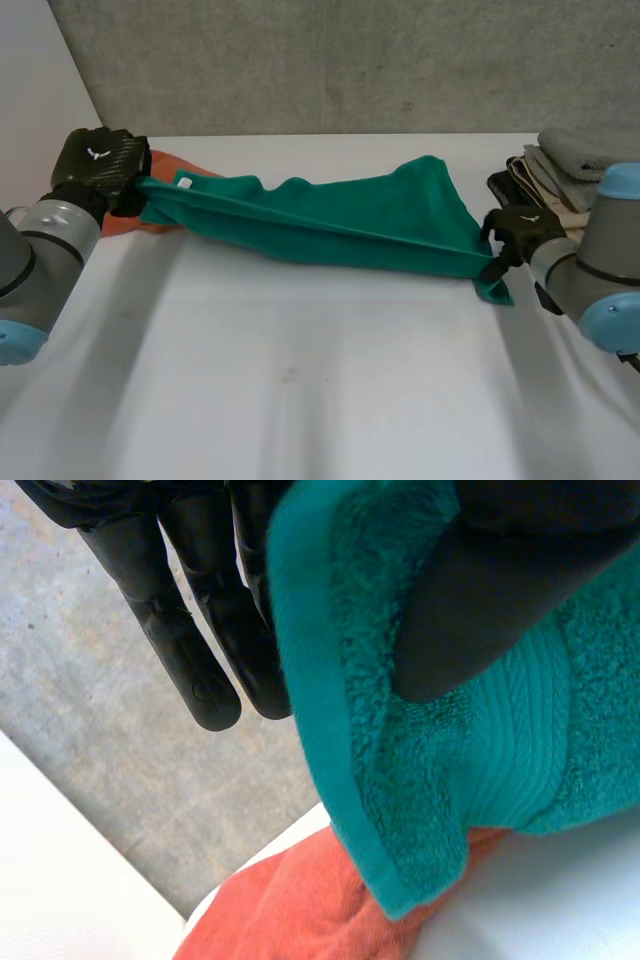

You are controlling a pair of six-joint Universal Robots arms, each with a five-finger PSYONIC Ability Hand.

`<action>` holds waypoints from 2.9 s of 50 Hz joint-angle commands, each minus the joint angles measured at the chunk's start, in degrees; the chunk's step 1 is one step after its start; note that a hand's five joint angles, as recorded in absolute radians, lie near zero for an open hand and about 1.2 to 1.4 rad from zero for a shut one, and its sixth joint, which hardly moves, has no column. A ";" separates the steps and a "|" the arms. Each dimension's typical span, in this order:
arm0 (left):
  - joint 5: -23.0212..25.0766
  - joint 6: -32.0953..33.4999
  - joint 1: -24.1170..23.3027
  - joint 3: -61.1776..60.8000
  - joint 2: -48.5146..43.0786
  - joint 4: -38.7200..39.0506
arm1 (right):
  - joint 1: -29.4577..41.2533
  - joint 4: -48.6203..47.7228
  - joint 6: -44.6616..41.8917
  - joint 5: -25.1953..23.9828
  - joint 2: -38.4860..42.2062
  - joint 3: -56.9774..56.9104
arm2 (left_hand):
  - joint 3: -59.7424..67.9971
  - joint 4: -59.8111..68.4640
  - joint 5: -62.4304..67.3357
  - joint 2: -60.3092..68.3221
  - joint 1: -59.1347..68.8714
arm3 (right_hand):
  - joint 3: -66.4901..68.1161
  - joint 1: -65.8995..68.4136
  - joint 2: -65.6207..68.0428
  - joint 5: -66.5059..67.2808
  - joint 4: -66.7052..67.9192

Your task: Fold the laundry.

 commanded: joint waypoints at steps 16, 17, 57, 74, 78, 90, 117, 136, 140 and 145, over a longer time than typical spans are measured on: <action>8.99 6.44 7.40 -11.22 11.96 -28.38 | -6.01 12.71 -18.92 -6.18 -15.24 8.84 | 11.62 11.24 12.19 11.37 14.89 | 43.21 42.79 43.02 44.15 43.33; 9.70 8.29 7.92 -11.84 12.75 -30.84 | -6.19 13.78 -22.55 -6.01 -16.84 9.90 | 11.62 11.24 12.19 11.37 14.89 | 43.21 42.79 43.02 44.15 43.33; -9.98 18.06 -1.39 10.65 -12.20 -36.23 | 7.34 -14.85 -45.53 6.13 3.16 -1.67 | 11.62 11.24 12.19 11.37 14.89 | 43.21 42.79 43.02 44.15 43.33; -7.61 3.30 -1.57 10.84 -5.27 -33.06 | 4.98 -14.08 -28.93 6.40 -5.33 0.94 | -58.38 -58.76 -57.81 -58.63 -55.11 | -26.79 -27.21 -26.98 -25.85 -26.67; -6.91 2.51 -0.95 7.33 -0.35 -32.71 | 1.55 -9.08 -25.32 0.25 -11.84 4.81 | -58.38 -58.76 -57.81 -58.63 -55.11 | -26.79 -27.21 -26.98 -25.85 -26.67; -1.11 3.56 -0.60 -6.30 7.48 -24.90 | -8.47 10.02 -32.35 -10.93 -13.61 14.39 | -58.38 -58.76 -57.81 -58.63 -55.11 | -15.02 -15.45 -15.21 -14.08 -14.90; -0.05 3.21 -0.86 -8.42 11.35 -22.51 | -24.73 -13.37 -36.91 -4.42 -21.95 26.97 | -58.38 -58.76 -57.81 -58.63 -55.11 | 43.21 42.79 43.02 44.15 43.33; -0.14 1.10 -2.00 -9.91 12.84 -23.21 | 11.52 -32.24 -45.35 -17.84 -28.20 32.66 | -58.38 -58.76 -57.81 -58.63 -55.11 | 43.21 42.79 43.02 44.15 43.33; -0.14 0.75 -2.18 -10.61 13.02 -23.22 | 23.03 -34.20 -45.18 -21.55 -23.56 33.73 | -58.38 -58.76 -57.81 -58.63 -55.11 | 43.21 42.79 43.02 44.15 43.33; -0.23 0.66 -2.53 -11.40 12.84 -23.04 | 30.10 -30.34 -49.82 -21.03 -16.86 32.24 | -58.38 -58.76 -57.81 -58.63 -55.11 | 43.21 42.79 43.02 44.15 43.33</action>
